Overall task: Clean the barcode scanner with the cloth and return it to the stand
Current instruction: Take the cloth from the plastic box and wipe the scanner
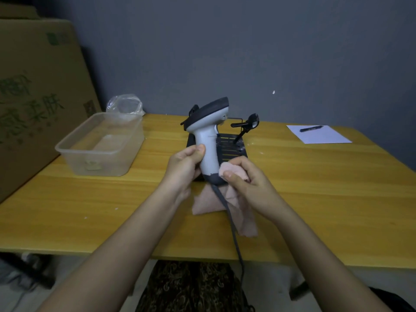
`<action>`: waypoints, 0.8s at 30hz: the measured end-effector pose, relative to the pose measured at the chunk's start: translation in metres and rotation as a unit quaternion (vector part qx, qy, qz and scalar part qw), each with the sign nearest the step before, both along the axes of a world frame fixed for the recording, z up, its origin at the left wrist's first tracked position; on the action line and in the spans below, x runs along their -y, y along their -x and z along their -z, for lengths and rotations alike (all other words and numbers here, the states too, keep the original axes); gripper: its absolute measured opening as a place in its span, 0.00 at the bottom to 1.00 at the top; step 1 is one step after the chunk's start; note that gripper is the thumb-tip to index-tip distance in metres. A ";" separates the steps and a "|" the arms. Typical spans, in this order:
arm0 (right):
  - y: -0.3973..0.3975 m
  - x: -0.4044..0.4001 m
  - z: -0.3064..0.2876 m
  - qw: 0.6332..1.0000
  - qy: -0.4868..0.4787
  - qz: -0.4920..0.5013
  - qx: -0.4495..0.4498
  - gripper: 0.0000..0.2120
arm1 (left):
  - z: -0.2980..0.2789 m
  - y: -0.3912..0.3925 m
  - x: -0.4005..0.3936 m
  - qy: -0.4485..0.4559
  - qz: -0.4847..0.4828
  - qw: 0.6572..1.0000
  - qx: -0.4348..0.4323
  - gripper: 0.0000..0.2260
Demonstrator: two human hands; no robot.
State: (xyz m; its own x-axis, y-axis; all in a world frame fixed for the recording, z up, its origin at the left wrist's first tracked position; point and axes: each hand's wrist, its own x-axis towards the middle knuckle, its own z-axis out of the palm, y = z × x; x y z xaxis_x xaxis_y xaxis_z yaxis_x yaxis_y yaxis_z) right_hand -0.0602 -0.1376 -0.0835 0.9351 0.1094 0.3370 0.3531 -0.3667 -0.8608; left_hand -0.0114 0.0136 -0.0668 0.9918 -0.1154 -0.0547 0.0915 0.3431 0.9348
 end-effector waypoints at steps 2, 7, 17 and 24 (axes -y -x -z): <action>0.005 -0.015 0.007 0.998 -0.033 0.059 0.011 0.07 | -0.002 0.001 0.003 -0.007 0.001 1.000 -0.012 0.06; 0.000 -0.015 0.006 0.990 -0.122 0.054 -0.035 0.11 | -0.009 0.004 0.002 0.004 0.078 0.997 0.005 0.07; -0.005 0.014 -0.002 0.890 -0.375 -0.137 -0.221 0.06 | -0.013 -0.004 -0.003 0.091 0.248 0.963 -0.052 0.18; -0.007 0.017 -0.011 0.983 -0.158 0.074 -0.053 0.06 | -0.013 0.003 0.011 -0.065 0.113 0.991 -0.003 0.08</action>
